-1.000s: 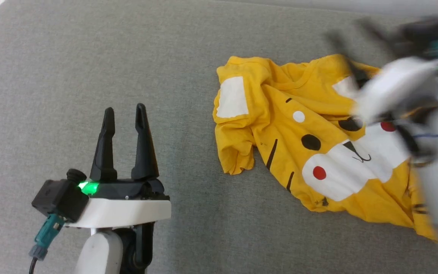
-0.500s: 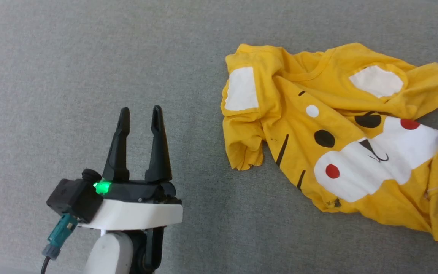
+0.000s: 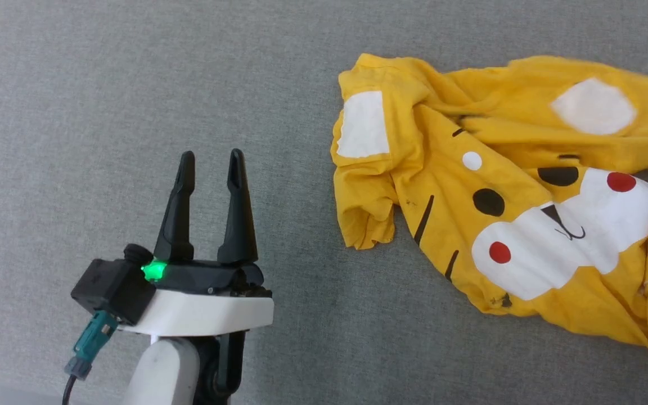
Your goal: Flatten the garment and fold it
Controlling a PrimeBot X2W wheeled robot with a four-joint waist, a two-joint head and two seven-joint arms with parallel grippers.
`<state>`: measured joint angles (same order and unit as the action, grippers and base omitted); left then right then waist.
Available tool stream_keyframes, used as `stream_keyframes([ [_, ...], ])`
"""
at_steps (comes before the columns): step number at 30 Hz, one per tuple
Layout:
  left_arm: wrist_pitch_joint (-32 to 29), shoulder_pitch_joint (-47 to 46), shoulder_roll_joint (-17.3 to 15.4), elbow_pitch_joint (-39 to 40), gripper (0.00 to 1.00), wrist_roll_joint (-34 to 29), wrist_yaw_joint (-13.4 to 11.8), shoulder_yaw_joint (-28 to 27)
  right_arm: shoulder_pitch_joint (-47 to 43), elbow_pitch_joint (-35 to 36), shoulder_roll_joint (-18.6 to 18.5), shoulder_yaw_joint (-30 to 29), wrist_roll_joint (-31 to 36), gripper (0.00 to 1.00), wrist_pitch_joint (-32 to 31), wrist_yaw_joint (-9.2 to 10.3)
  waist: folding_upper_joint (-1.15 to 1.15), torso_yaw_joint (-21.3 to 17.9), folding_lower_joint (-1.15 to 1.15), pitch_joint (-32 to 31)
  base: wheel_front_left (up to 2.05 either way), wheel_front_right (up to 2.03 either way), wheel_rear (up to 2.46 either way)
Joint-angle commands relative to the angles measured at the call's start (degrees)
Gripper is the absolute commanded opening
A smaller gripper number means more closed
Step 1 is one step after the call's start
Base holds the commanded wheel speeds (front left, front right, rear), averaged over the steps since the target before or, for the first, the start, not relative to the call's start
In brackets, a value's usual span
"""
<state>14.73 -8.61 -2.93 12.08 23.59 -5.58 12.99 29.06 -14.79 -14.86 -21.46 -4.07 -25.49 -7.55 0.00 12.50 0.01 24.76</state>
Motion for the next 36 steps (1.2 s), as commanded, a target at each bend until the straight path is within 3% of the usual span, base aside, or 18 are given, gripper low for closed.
stream_keyframes([
  [1, 0.3, -0.7, 0.1, 0.1, 1.0, -0.4, -0.1, 0.0, 0.2, 0.6, -1.1, -0.8, 0.2, 0.0, 0.4, 0.06, 0.0, 0.0, -0.01, 0.0, 0.0, 0.0, 0.0],
  [7, 0.3, -1.3, 0.1, 0.0, 1.0, 0.1, -0.1, 1.1, -1.9, 2.1, -9.2, -8.9, 3.5, 0.0, 1.5, 0.06, 0.0, 1.3, -0.01, 0.7, 0.0, 0.0, 0.0],
  [11, 0.3, -1.2, 0.1, -0.4, 1.0, 0.0, -0.2, 1.6, -3.2, 0.0, -10.5, -13.8, 8.5, 0.0, 3.3, 0.06, 0.0, 2.0, -0.01, 1.2, 0.0, 0.0, 0.0],
  [12, 0.3, -1.2, 0.1, -0.4, 1.0, -0.1, -0.2, 1.6, -3.4, -0.9, -10.5, -14.6, 9.4, 0.17, 4.2, 0.06, 0.0, 2.0, -0.01, 1.2, 0.0, 0.0, 0.0],
  [13, 0.3, -1.2, 0.1, -0.5, 1.0, -0.1, -0.2, 1.6, -3.6, -1.9, -10.4, -15.2, 10.1, 0.65, 5.3, 0.06, 0.0, 1.9, -0.01, 1.2, 0.0, 0.0, 0.0],
  [14, 0.3, -1.2, 0.1, -0.7, 1.0, -0.2, -0.2, 1.7, -3.7, -2.8, -10.0, -15.5, 11.0, 1.0, 6.1, 0.06, 0.0, 1.8, -0.01, 1.1, 0.0, 0.0, 0.0],
  [20, 0.3, -1.1, 0.1, -1.8, 1.0, -1.0, 0.5, 1.6, -2.0, -2.0, -4.3, -12.8, 6.9, 1.0, 11.7, 0.06, 0.0, -0.5, -0.01, -0.5, 0.0, 0.0, 0.0],
  [24, 0.3, -0.7, 0.1, -2.3, 1.0, -1.9, 0.9, 1.1, -4.4, 7.1, -0.1, -8.1, 0.4, 1.0, 15.7, 0.06, 0.0, -2.5, -0.01, -2.3, 0.0, 0.0, 0.0],
  [30, 0.3, 1.0, 0.1, -2.7, 1.0, -3.2, 1.6, 0.5, -18.0, 25.2, 8.4, -1.2, -4.7, 1.0, 19.9, 0.06, 0.0, -4.8, -0.01, -3.8, 0.0, 0.0, 0.0],
  [36, 0.3, 2.8, 0.0, -4.6, 1.0, -6.8, 2.6, -0.5, -30.8, 31.8, 11.9, 5.6, -9.4, 1.0, 21.2, 0.06, 0.0, -7.6, -0.01, -3.6, 0.0, 0.0, 0.0],
])
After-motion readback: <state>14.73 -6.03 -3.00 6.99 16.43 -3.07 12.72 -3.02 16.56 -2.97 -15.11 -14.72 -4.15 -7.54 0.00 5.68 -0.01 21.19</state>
